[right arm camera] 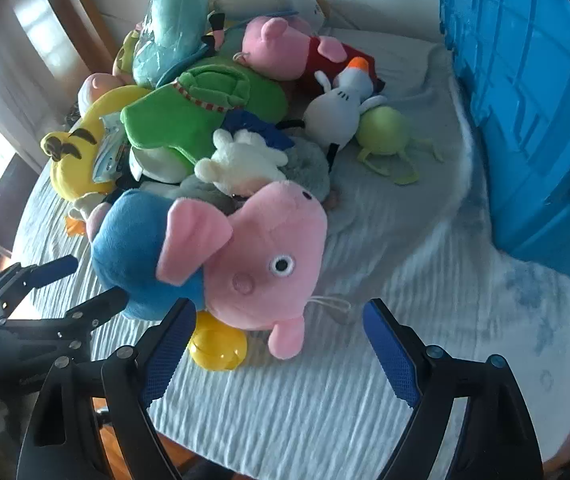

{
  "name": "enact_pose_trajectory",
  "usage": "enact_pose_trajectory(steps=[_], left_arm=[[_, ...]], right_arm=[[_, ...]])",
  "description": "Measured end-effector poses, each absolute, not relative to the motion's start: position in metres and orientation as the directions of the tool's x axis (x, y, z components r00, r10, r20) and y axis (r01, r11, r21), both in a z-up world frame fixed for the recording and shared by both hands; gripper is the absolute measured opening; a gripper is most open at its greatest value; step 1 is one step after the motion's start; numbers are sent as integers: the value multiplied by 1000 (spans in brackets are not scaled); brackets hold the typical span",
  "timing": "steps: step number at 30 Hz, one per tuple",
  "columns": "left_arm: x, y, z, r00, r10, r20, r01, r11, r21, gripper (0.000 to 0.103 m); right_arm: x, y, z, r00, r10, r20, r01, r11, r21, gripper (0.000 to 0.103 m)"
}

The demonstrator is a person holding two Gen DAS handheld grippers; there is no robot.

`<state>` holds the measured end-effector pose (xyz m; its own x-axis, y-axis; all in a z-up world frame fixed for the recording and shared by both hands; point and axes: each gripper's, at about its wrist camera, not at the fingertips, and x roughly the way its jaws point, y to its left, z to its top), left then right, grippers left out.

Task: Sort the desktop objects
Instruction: 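Lower the right tool onto the blue-pink pig plush and close, then lift the pig plush with the right tool and carry it over the crate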

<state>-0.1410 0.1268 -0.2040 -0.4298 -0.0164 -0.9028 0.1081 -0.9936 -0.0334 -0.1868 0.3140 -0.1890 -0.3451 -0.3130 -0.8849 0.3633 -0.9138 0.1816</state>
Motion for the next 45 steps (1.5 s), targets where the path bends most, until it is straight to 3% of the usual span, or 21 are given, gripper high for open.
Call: enact_pose_trajectory(steps=[12,16,29,31,33,35,41,45], left_arm=[[-156,130,-209,-457,-45,-888,103,-995,-3,95],[-160,128,-213,-463,-61,-884,97,-995,17,103],[-175,125,-227,-480,63,-875,-15,-998,-63,103],[-176,126,-232,-479,85,-874,-34,-996,-78,103],[-177,129,-233,-483,118,-868,-60,-993,-102,91],[-176,133,-231,-483,143,-864,-82,-990,-118,71],[-171,143,-218,-506,127,-853,-97,-991,-90,61],[-162,143,-207,-516,131,-846,-100,-991,-92,60]], right_arm=[[-192,314,-215,-295,-353,-888,404,-888,218,94],[-195,311,-231,-290,-360,-887,403,-886,228,98],[-212,299,-253,-313,-371,-874,400,-886,233,98],[-214,295,-255,-313,-368,-875,411,-884,225,94],[-216,292,-257,-304,-400,-865,420,-871,255,73],[-217,290,-257,-311,-395,-864,422,-872,247,71],[-215,292,-251,-318,-399,-860,415,-874,252,62],[-208,292,-241,-334,-396,-855,419,-875,242,60]])
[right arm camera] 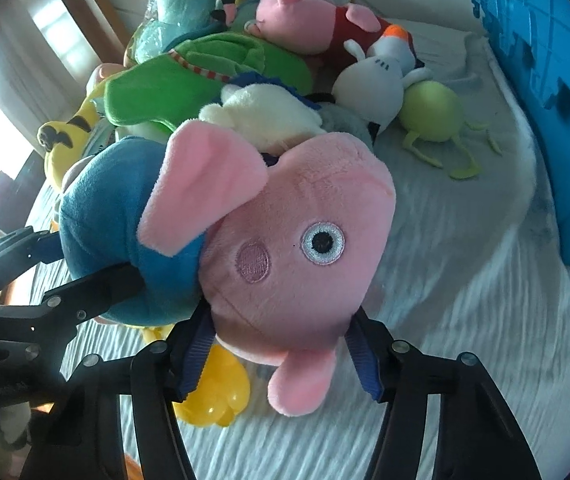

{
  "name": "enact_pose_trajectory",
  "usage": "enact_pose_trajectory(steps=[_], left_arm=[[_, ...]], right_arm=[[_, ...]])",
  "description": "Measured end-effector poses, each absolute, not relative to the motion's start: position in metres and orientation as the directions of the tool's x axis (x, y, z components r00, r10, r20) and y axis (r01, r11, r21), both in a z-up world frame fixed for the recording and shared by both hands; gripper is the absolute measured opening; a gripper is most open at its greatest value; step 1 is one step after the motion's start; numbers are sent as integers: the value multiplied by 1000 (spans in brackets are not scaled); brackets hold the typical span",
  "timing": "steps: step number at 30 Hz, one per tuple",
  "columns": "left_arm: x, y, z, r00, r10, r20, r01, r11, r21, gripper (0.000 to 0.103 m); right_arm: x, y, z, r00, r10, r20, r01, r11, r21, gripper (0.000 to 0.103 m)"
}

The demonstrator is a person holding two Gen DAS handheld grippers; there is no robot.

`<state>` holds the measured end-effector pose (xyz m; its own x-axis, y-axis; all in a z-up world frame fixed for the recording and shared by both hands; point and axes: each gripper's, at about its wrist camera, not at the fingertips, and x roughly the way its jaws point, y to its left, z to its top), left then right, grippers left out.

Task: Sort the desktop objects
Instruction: 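Lift the pig plush with the right tool and carry it over the crate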

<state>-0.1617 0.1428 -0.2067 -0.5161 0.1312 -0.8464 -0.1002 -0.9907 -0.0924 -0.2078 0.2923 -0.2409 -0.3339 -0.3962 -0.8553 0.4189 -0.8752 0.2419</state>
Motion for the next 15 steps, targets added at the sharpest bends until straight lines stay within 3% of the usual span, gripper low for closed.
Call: enact_pose_trajectory(steps=[15], left_arm=[[-129,140,-110,-622,155,-767,-123,-987,-100,60]], right_arm=[[-175,299,-138,-445,-398,-802,458,-871,178,60]])
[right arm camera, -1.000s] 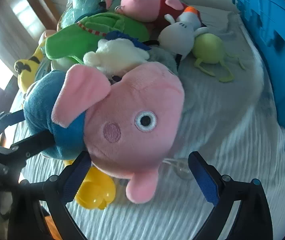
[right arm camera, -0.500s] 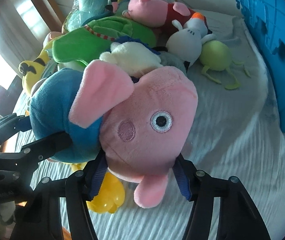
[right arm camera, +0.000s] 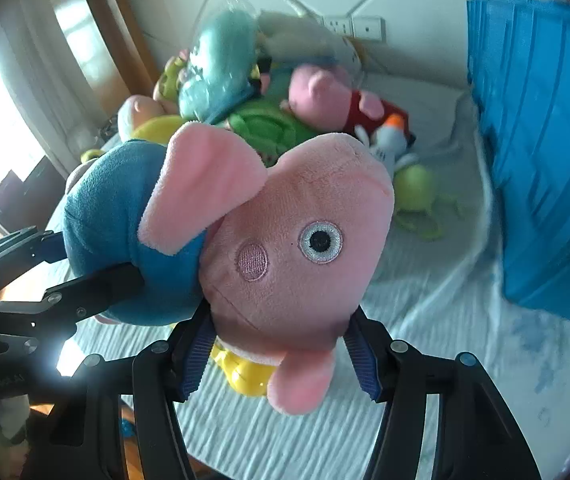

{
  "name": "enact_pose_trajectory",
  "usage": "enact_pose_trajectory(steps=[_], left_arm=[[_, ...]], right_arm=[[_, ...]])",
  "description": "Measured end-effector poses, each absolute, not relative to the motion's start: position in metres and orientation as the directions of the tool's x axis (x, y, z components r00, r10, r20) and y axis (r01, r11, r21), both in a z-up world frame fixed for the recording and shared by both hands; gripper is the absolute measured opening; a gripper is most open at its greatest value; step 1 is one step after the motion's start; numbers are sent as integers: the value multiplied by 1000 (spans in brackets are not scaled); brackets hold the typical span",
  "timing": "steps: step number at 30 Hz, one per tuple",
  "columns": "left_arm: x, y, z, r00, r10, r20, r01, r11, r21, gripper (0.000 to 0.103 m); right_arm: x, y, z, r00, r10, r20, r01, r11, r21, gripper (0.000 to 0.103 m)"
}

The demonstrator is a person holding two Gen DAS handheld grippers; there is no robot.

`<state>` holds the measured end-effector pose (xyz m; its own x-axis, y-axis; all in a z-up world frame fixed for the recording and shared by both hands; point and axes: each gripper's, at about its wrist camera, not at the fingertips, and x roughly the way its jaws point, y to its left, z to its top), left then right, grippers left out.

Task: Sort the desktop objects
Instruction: 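Lift the pig plush with the right tool and carry it over the crate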

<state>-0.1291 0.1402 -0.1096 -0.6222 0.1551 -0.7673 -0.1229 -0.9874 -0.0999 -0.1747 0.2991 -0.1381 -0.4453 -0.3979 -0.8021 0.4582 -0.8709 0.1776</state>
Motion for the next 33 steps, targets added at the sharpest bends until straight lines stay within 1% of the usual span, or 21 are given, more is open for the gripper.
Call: enact_pose_trajectory(steps=[11,20,27,33], left_arm=[[-122,144,-50,-687,185,-702,-168,-981,-94,60],[-123,156,-5,-725,244,-644,-239,-966,-98,60],[-126,176,38,-753,299,-586,-314,-946,-79,60],[-136,204,62,-759,342,-554,-358,-930,-84,60]], right_arm=[[-159,302,-73,-544,-375,-751,449,-886,118,60],[-147,318,-24,-625,-331,-707,408,-911,66,60],[-136,338,24,-701,-281,-656,350,-936,26,60],[-133,365,57,-743,-233,-627,307,-952,-9,60]])
